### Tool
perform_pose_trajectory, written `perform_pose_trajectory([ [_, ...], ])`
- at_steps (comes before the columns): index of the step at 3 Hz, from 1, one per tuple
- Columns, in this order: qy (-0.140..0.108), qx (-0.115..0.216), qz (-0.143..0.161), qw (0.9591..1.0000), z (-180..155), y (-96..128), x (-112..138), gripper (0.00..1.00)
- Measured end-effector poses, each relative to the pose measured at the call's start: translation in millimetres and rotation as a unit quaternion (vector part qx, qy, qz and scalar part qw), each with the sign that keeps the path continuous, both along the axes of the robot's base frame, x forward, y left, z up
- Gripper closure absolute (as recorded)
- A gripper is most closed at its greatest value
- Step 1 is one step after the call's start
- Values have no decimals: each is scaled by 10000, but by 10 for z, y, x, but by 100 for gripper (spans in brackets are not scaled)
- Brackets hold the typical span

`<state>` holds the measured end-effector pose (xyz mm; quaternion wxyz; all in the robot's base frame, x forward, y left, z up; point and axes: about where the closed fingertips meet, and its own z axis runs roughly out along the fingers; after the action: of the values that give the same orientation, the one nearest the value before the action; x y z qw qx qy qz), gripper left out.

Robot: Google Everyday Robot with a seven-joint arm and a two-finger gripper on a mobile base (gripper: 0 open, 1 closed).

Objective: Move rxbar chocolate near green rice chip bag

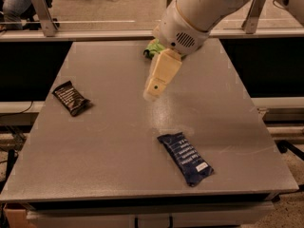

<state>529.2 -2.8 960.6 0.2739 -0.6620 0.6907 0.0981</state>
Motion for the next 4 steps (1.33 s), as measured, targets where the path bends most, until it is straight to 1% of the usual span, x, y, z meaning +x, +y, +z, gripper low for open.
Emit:
perform_pose_trajectory([
  [1, 0, 0, 0, 10000, 0, 0, 0, 0],
  [2, 20, 270, 86, 9996, -78, 246, 67, 0],
  [3, 146, 648, 115, 9977, -296, 755, 199, 0],
  [4, 357, 945, -72, 9949, -570, 1205, 350, 0],
])
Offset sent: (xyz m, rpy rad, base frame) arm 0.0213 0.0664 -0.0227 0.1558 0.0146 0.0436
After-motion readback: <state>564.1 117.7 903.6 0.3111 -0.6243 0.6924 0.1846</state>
